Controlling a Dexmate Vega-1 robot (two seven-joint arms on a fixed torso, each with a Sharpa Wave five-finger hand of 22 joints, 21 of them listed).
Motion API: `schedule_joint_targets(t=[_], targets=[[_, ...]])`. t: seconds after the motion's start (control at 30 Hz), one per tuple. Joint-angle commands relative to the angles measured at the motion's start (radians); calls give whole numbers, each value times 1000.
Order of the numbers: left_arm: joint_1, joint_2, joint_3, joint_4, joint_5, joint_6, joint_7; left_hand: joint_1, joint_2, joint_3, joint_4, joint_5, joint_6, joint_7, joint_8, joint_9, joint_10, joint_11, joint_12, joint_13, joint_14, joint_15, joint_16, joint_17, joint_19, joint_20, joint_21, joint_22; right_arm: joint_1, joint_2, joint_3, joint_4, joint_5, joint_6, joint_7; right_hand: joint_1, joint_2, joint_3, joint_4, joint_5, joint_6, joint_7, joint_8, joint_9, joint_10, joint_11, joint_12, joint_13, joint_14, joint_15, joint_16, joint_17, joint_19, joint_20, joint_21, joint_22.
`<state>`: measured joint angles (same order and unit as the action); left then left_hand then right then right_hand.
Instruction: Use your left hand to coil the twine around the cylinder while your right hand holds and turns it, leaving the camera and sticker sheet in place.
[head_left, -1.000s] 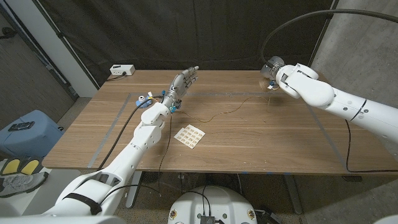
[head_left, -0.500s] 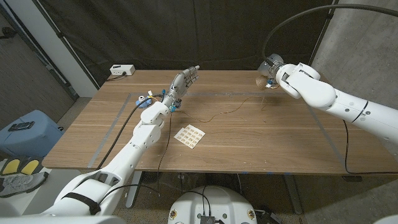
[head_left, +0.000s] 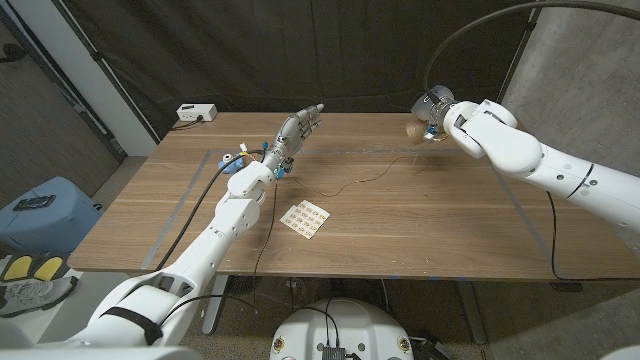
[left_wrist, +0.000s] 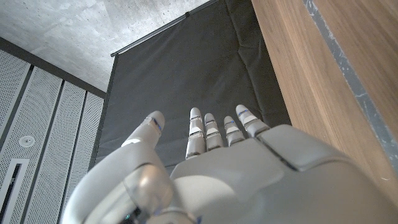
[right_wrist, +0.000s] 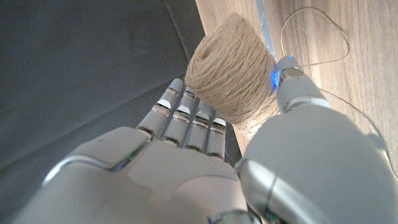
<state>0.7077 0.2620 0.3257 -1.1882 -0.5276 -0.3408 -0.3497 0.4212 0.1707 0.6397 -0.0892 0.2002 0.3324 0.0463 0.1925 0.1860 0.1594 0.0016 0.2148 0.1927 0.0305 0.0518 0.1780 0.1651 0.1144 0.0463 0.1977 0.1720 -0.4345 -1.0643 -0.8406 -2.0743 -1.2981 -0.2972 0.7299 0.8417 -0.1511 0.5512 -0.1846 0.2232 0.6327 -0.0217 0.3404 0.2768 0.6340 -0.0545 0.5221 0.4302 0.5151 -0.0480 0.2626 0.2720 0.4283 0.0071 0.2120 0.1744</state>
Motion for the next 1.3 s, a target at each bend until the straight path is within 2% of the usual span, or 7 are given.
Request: schedule_joint_targets(t=[0.03, 0.13, 0.63, 0.87, 1.3], targets=[[-4, -1, 8, -1, 2, 3, -1, 13, -1, 3, -7, 7, 6, 10, 0, 3, 7, 4, 5, 2, 8, 7, 1, 2, 2, 6, 1, 3, 2, 5, 9, -4, 45, -25, -33, 9, 8, 29, 20, 4, 11, -4, 5, 2, 26, -17, 9, 5, 15, -94, 2, 2, 10, 2, -1, 3], [-6, -3, 11, 1, 2, 3, -2, 15, 0, 4, -9, 7, 7, 9, 0, 3, 7, 4, 4, 3, 8, 7, 1, 2, 2, 6, 1, 3, 5, 7, 9, -2, 51, -29, -43, 10, 6, 31, 19, 4, 11, -4, 5, 2, 25, -24, 10, 6, 16, -94, 1, 3, 11, 2, -1, 3], [-21, 2, 32, -3, 27, -3, 9, 27, -5, 4, -26, 10, 12, 5, 0, 2, 9, 4, 3, 3, 12, 5, 1, 2, 3, 1, 0, 3, 21, 19, 22, 0, 160, -62, -70, 10, 6, 40, 21, 2, 5, 0, 2, 3, 15, -15, 8, 8, 21, -95, -1, 7, 18, 2, 0, 3], [-22, 5, 39, -6, 31, -1, 16, 38, -9, 5, -40, 13, 18, 9, 2, 2, 12, 1, 3, 2, 12, 4, 1, 2, 3, 1, -1, 3, 21, 16, 24, -5, 185, -85, -94, 17, 11, 41, 20, -1, 4, 0, 1, 3, 19, -18, 10, 8, 45, -112, 10, 14, 31, 4, 3, 4], [-14, 17, 52, -33, 41, 2, 31, 66, -12, 13, -67, 22, 20, 10, 2, 1, 10, 0, 1, 2, 12, 3, 0, 2, 5, 0, -1, 1, 18, 17, 25, -16, 219, -118, -143, 38, 16, 35, 14, -7, 6, 0, 1, 4, 21, -16, 7, 3, 91, -123, 39, 32, 36, 1, 2, 4]])
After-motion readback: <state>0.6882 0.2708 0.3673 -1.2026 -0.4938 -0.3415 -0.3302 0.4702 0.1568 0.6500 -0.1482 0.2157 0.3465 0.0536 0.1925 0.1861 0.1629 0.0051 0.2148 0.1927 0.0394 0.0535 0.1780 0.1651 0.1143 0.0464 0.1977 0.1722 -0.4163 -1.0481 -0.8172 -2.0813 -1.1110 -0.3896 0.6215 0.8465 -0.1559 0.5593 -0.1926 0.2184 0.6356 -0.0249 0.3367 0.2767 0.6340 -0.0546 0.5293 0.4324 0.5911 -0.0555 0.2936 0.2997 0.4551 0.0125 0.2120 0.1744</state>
